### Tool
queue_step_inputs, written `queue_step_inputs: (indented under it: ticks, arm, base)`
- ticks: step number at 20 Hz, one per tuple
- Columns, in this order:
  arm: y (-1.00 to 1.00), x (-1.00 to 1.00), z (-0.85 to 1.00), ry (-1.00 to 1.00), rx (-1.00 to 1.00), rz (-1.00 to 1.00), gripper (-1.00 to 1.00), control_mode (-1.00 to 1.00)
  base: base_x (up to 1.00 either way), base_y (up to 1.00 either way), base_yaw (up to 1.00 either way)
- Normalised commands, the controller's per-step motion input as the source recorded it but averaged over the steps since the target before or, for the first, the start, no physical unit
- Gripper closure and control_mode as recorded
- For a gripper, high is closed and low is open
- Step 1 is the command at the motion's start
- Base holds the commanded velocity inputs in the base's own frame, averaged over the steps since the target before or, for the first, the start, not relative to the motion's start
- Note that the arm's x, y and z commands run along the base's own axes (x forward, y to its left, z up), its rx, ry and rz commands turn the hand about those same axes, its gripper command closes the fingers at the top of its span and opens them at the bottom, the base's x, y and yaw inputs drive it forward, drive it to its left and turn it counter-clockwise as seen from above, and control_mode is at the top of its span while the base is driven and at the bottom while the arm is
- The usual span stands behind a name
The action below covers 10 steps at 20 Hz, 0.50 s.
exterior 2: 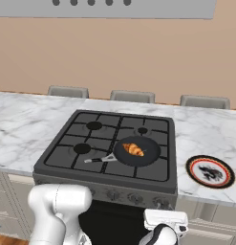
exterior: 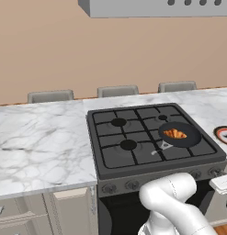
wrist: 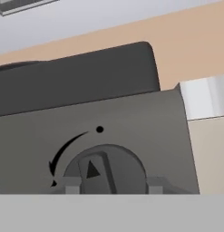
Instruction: Pick the croissant and place it on the pan. Then turn on the stove to warm the croissant.
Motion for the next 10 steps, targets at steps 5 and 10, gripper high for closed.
queue_step_inputs:
  ticks: [5,10]
  arm:
    - [0.04,0.0,0.06,0.02,0.0,0.0,1.0,-1.0]
    - [0.05,0.0,0.02,0.01,-0.09,0.0,1.0,-1.0]
  base:
    - [0.0,0.0,0.0]
    - [0.0,0.0,0.0]
